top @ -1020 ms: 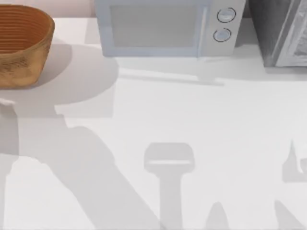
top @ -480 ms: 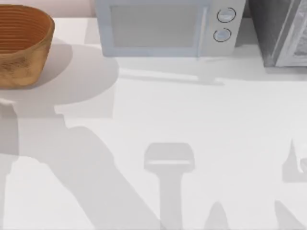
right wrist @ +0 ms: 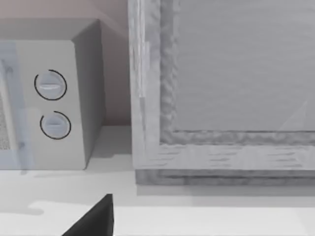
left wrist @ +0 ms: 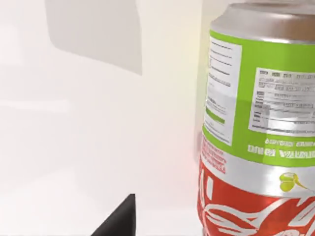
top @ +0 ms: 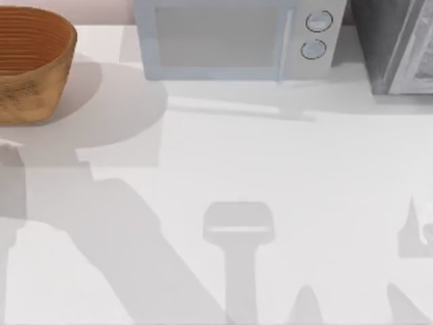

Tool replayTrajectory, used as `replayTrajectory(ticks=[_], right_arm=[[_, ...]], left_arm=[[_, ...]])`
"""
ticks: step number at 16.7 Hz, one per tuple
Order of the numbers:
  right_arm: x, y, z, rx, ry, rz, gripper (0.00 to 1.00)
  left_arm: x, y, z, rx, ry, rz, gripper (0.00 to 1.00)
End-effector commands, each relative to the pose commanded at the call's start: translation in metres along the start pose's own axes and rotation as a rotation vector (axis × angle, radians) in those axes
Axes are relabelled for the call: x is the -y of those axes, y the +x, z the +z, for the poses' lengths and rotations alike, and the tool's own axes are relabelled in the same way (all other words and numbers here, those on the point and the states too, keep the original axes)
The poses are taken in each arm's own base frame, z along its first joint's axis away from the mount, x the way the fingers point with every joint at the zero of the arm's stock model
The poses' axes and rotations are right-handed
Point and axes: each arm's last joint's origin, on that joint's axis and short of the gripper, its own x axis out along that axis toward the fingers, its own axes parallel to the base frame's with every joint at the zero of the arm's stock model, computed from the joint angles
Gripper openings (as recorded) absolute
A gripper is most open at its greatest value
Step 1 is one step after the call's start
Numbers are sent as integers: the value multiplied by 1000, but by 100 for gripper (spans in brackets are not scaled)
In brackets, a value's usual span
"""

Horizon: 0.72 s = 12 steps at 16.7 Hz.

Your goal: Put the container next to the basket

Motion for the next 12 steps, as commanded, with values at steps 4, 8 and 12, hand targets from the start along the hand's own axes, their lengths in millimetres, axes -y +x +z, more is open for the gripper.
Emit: replayTrajectory(ticks=[4,8,12], right_arm=[[0,0,0,0,0,0,100],[0,0,0,0,0,0,100],[0,0,0,0,0,0,100]], left_arm=[[0,0,0,0,0,0,100],[0,0,0,1,2,0,100],[-13,-13,-7,22,-3,2,100]])
